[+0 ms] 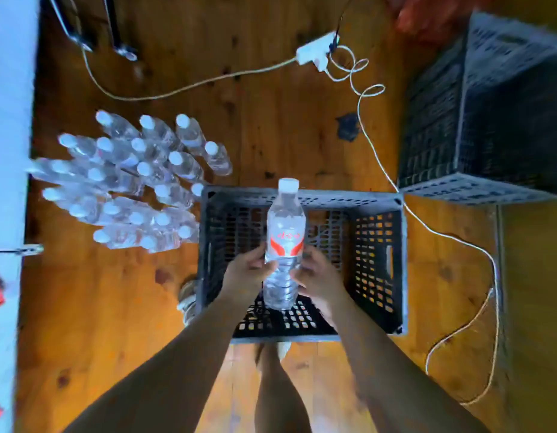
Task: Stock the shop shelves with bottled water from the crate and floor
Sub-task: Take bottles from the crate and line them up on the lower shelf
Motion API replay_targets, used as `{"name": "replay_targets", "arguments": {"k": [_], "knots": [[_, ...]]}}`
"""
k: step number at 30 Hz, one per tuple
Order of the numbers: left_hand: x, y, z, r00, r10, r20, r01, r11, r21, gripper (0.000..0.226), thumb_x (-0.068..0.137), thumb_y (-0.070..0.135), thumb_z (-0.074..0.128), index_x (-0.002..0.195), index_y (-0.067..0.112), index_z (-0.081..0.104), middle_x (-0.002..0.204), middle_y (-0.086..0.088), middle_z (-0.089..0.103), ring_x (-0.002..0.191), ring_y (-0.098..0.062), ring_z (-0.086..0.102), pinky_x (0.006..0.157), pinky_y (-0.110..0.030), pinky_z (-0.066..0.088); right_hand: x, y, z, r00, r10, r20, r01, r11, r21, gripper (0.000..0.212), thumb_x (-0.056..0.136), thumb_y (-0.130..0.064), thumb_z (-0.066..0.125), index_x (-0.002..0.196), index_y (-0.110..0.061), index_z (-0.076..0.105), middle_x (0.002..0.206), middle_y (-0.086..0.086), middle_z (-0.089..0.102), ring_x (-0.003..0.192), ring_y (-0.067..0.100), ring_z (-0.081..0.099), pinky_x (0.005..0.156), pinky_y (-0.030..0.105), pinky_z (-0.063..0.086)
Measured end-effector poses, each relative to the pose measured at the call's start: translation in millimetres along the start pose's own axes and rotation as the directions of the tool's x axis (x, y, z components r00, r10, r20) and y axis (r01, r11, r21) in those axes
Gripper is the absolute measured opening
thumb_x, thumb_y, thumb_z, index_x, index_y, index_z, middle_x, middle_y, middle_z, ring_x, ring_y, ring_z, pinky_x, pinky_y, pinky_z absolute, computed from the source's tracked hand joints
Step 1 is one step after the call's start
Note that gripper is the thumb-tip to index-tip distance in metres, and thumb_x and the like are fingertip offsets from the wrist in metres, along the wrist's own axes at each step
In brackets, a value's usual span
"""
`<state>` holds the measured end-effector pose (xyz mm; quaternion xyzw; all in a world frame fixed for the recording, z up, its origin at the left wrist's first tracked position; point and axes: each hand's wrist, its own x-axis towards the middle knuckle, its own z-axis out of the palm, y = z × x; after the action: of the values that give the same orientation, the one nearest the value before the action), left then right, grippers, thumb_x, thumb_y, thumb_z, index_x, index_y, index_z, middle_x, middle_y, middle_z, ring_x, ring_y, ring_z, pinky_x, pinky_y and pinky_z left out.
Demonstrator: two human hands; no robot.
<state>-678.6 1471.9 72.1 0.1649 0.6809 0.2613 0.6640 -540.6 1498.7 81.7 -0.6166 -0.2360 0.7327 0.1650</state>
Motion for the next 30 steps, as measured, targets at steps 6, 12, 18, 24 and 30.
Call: {"name": "replay_targets", "arguments": {"k": [6,12,18,24,30], "knots": [[-113,103,-18,0.965,0.261,-0.013,-0.262,0.962,-0.082,0.051,0.067,0.03,0.077,0.116,0.022,0.066,0.112,0.0,0.069,0.107,-0.02,0.064,0.099,-0.046,0.046,-114,-99,31,0.988,-0.144,0.063,0.146,0.989,-0.033,0.03,0.087,0.008,0.053,0.097,-0.02,0.05,0.096,0.001,0.057,0.078,0.015,0.057,0.057,0.028,0.053],[-242,169,-60,0.88,0.426,-0.21,-0.462,0.869,-0.176,0.028,0.074,0.016,0.076,0.098,0.026,0.068,0.107,-0.009,0.068,0.105,-0.032,0.062,0.092,-0.049,0.05,-220,-185,95,0.917,-0.326,0.232,0.378,0.895,-0.238,0.035,0.087,0.008,0.053,0.11,-0.017,0.046,0.1,-0.002,0.058,0.087,0.011,0.057,0.055,0.019,0.051],[-342,167,-140,0.731,0.51,-0.453,-0.651,0.72,-0.241,0.027,0.083,0.006,0.065,0.108,0.014,0.059,0.109,-0.004,0.066,0.094,-0.021,0.062,0.072,-0.029,0.049,-283,-205,201,0.798,-0.373,0.473,0.568,0.726,-0.388,0.038,0.084,-0.005,0.064,0.101,-0.037,0.052,0.116,-0.007,0.06,0.11,0.016,0.057,0.09,0.04,0.053],[-428,109,-236,0.579,0.48,-0.66,-0.781,0.559,-0.278,0.035,0.064,0.01,0.074,0.096,0.01,0.06,0.098,-0.006,0.068,0.084,-0.017,0.065,0.064,-0.028,0.052,-333,-161,328,0.636,-0.325,0.7,0.713,0.593,-0.373,0.039,0.083,0.003,0.062,0.104,-0.028,0.05,0.106,-0.006,0.063,0.1,0.013,0.06,0.075,0.019,0.051],[-492,40,-323,0.438,0.369,-0.82,-0.817,0.543,-0.192,0.042,0.062,0.014,0.073,0.1,0.008,0.056,0.096,-0.009,0.069,0.083,-0.02,0.066,0.063,-0.025,0.051,-368,-94,444,0.515,-0.186,0.837,0.763,0.544,-0.349,0.043,0.064,-0.015,0.062,0.102,-0.03,0.049,0.113,0.005,0.06,0.099,0.018,0.058,0.076,0.026,0.048]]}}
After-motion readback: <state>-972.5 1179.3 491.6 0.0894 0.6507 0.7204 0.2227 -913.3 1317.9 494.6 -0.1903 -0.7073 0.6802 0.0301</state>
